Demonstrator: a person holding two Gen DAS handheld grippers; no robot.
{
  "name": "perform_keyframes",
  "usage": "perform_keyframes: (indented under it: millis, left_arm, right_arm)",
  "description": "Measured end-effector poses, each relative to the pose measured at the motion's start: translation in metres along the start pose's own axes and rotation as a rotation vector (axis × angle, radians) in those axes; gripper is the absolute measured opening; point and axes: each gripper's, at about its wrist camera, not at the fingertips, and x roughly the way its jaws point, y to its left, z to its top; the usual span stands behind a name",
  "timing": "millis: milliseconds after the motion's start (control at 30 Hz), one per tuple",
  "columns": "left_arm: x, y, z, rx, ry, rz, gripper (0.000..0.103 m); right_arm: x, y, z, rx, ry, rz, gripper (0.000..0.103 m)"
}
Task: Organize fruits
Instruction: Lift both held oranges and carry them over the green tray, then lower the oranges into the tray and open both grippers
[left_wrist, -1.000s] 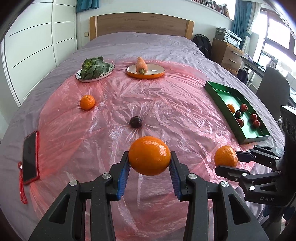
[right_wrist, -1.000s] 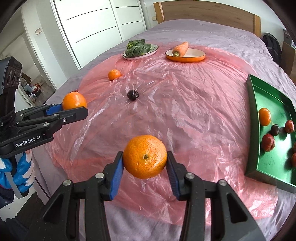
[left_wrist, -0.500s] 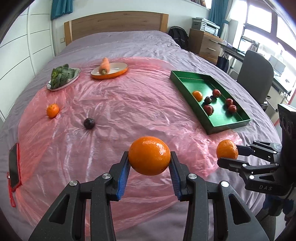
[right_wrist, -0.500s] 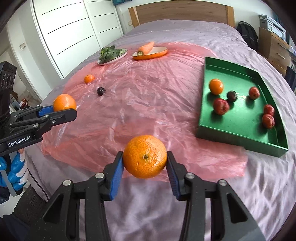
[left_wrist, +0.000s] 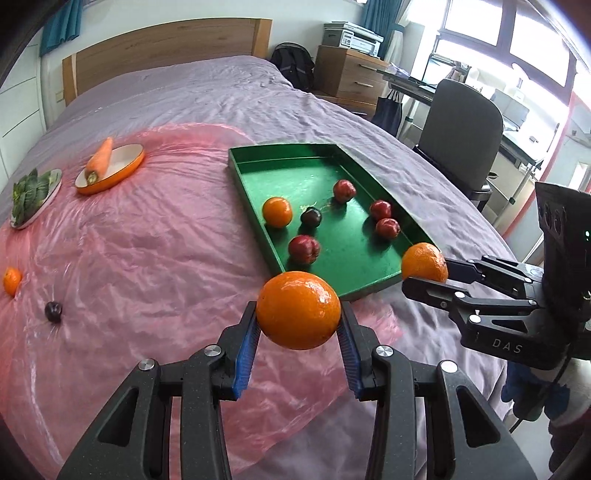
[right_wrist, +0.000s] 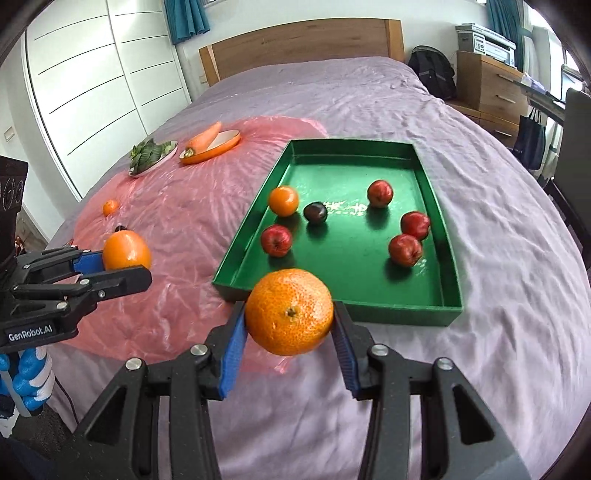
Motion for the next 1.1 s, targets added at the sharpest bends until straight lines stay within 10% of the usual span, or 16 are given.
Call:
perform_keyframes:
  millis: [533,1100]
  left_arm:
    - [0.115,0.011,0.116,0.017,0.001,0.048,0.036]
    - [0.187,0.032,0.122,0.020,0.096,0.101,0.036]
  right_arm:
    - [0.098,-0.077,0.135,-0.062,-0.045,-0.071,0.084]
    - [0.178,-0.099,0.143,-0.066,0.110,-0.151,0.085]
